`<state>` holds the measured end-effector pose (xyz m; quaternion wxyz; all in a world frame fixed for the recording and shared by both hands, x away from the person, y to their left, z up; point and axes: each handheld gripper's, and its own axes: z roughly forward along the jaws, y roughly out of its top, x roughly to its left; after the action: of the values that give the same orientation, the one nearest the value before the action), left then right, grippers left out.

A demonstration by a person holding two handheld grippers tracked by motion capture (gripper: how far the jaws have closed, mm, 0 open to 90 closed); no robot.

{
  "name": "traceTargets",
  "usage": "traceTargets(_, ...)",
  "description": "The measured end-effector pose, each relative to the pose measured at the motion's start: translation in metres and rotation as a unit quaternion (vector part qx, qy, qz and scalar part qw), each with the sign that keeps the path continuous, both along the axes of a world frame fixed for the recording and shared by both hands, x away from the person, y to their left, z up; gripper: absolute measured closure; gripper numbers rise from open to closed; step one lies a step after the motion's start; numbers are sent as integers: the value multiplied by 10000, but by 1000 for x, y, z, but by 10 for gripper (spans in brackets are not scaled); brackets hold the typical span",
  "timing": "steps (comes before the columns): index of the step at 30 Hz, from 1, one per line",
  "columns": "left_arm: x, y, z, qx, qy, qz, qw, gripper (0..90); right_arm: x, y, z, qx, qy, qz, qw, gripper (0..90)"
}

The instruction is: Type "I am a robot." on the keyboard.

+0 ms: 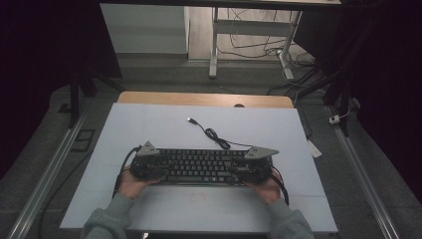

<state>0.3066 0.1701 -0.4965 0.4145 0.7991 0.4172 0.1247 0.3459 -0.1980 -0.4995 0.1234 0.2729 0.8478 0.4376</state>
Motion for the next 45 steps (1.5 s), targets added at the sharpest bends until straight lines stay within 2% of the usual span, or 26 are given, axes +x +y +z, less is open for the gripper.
traceTargets(4, 1, 6, -2, 34, 81, 86, 9999, 457, 0, 0, 0, 2, 5, -4, 10000, 552)
traceTargets(9, 0, 9, -3, 45, 121, 73, 9999, 420, 0, -1, 1, 18, -21, -12, 10000, 549)
traceTargets(26, 0, 7, -4, 96, 146, 20, 9998, 396, 0, 0, 2, 30, -16, -25, 10000, 549)
traceTargets(29, 0, 6, -5, 107, 159, 27, 9998, 395, 0, 1, 3, 111, 15, -4, 9999, 549)
traceTargets(36, 1, 5, -6, 145, 177, 27, 9997, 391, 2, 12, 7, 232, 31, -45, 9997, 558)
traceTargets(40, 1, 5, -6, 159, 173, 24, 9997, 389, 3, 22, 8, 205, 58, -21, 9998, 569)
traceTargets(45, 1, 5, -7, 190, 175, 18, 9997, 387, 7, 40, 6, 161, 110, 67, 9998, 637)
